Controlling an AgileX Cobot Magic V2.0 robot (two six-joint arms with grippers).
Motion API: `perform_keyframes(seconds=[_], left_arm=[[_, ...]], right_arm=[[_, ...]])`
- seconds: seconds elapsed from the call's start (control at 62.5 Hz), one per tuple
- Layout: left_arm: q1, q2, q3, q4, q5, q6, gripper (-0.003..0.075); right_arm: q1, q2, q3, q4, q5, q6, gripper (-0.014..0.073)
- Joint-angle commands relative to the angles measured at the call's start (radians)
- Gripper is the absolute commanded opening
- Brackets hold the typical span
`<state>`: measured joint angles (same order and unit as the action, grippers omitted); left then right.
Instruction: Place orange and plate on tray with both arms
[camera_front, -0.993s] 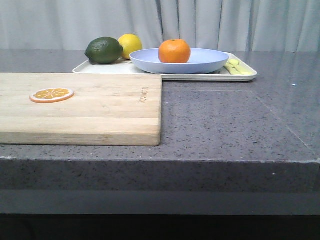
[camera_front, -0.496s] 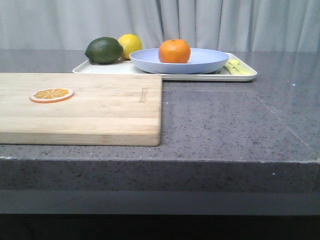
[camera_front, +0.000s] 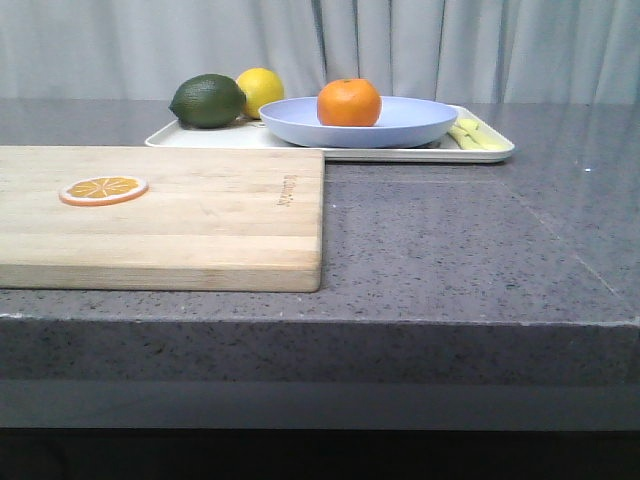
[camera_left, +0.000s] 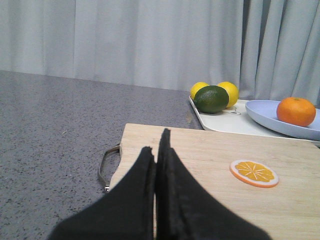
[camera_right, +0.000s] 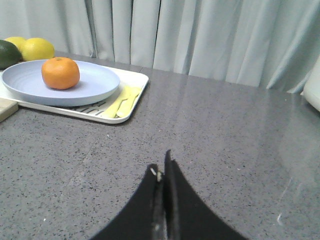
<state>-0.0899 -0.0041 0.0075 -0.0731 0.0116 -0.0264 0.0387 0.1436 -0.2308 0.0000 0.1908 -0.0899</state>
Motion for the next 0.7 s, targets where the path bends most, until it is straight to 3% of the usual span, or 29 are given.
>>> perform_keyframes(seconds=[0.0, 0.256, 0.689], left_arm=[[0.002, -0.02, 0.027, -0.009, -0.074, -0.001, -0.002], [0.002, -0.02, 0.027, -0.009, -0.074, -0.001, -0.002], [0.002, -0.018, 0.027, -0.009, -0.074, -0.001, -0.002]], right_arm=[[-0.001, -0.039, 0.05, -0.025, -0.171, -0.009, -0.0067], [-0.001, -0.168, 0.235, -0.025, -0.283, -0.009, -0.0067], [-0.003, -0.173, 0.233, -0.025, -0.281, 0.054, -0.0067]])
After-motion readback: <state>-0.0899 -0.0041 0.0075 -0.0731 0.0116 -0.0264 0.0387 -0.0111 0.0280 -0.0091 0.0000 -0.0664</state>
